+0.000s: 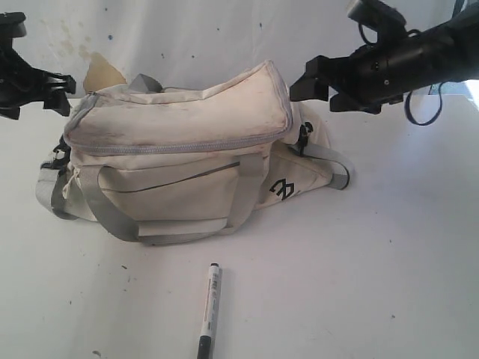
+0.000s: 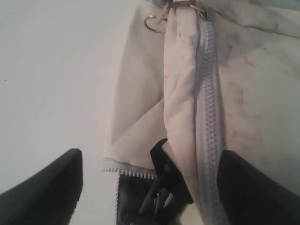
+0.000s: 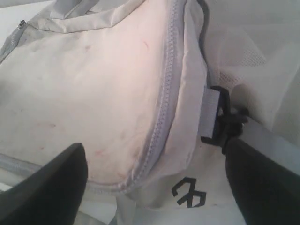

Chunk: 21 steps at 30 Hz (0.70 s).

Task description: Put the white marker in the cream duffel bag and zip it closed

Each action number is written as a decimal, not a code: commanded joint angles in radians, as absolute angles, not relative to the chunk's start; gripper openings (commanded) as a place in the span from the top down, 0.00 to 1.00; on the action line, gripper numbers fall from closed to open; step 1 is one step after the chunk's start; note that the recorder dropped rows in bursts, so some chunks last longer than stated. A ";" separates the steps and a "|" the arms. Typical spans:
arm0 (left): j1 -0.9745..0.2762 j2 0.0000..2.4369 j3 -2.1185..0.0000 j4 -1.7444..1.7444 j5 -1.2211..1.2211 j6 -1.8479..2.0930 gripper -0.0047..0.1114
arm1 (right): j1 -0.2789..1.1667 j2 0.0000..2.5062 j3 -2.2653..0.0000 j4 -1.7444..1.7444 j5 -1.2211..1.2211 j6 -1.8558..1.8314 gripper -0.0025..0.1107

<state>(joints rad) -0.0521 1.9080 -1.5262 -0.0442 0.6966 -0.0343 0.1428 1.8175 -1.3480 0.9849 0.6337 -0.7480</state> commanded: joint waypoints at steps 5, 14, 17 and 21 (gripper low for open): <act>-0.051 2.010 -1.616 -0.264 0.684 0.061 0.17 | 0.202 1.885 -1.364 0.991 0.463 -0.777 0.32; -0.051 2.063 -1.626 -0.448 0.760 0.244 0.17 | 0.231 1.966 -1.364 1.008 0.440 -0.792 0.34; -0.051 2.064 -1.626 -0.490 0.750 0.231 0.21 | 0.251 1.988 -1.364 1.090 0.449 -0.786 0.45; -0.051 2.064 -1.626 -0.500 0.781 0.231 0.65 | 0.259 2.003 -1.364 1.080 0.396 -0.786 0.87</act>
<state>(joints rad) -0.0498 2.0673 -1.6209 -0.4780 0.7601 0.2353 0.2597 2.0022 -1.3561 1.0840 0.4226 -0.7779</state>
